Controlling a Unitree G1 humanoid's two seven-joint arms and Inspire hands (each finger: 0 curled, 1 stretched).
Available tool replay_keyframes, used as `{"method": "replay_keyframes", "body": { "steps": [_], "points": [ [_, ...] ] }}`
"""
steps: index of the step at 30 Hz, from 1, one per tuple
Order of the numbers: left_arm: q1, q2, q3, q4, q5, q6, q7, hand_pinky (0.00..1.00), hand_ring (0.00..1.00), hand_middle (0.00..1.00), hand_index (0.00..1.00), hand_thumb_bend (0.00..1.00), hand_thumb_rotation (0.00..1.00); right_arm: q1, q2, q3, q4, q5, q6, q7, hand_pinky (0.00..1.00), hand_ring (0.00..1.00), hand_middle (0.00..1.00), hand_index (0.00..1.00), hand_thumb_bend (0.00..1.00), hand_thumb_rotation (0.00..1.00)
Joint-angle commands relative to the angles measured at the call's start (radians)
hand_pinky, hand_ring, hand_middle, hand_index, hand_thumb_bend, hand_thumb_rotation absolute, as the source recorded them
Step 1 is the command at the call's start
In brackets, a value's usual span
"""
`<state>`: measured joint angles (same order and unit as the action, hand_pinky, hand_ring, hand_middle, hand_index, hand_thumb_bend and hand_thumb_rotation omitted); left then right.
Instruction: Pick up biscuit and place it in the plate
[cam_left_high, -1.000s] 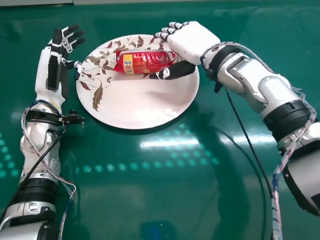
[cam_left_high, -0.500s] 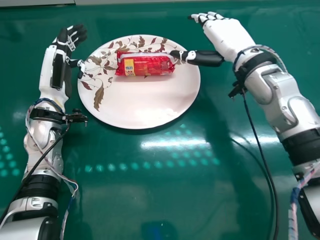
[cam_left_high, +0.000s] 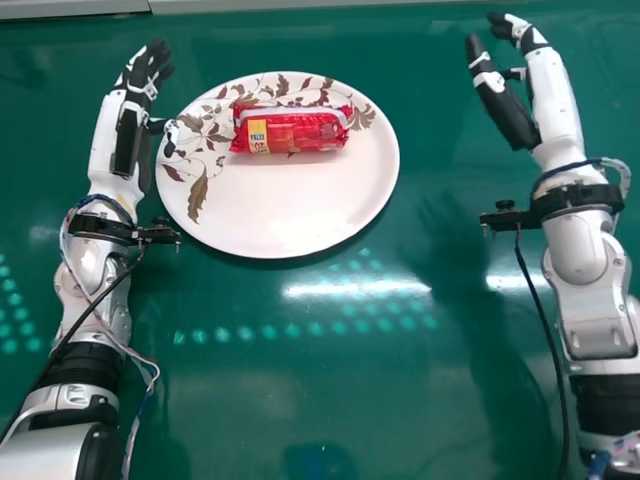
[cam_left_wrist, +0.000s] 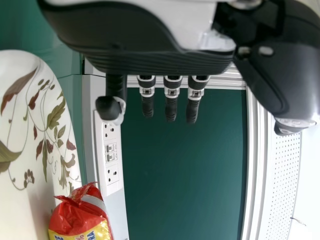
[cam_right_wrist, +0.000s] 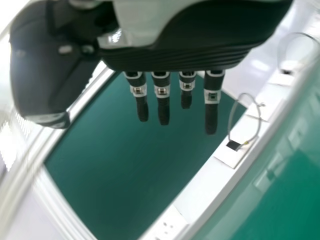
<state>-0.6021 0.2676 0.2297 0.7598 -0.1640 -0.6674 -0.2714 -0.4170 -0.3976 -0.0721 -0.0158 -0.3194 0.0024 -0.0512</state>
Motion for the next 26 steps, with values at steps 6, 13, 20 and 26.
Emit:
{"method": "replay_keyframes", "body": {
  "steps": [6,13,20,26],
  "points": [
    [0.028,-0.016,0.003,0.019,0.008,-0.014,0.039,0.0,0.99,0.94,0.98,0.92,0.85,0.175,0.105,-0.041,-0.194,0.039,0.061,-0.044,0.64,0.81,0.87,0.91,0.62,0.38],
    [0.019,-0.049,0.024,0.025,-0.042,-0.039,0.032,0.0,0.91,0.87,0.9,0.8,0.85,0.272,0.202,-0.068,-0.25,0.143,0.002,-0.059,0.68,0.83,0.88,0.87,0.5,0.29],
    [0.012,-0.068,0.026,0.023,-0.043,-0.04,0.036,0.0,0.89,0.85,0.88,0.84,0.86,0.29,0.194,-0.083,-0.24,0.136,-0.02,-0.058,0.72,0.84,0.87,0.87,0.44,0.35],
    [0.018,-0.082,0.022,0.023,-0.034,-0.04,0.06,0.0,0.91,0.86,0.9,0.85,0.88,0.294,0.187,-0.134,-0.285,0.179,0.039,-0.036,0.62,0.79,0.89,0.87,0.46,0.33]
  ]
}}
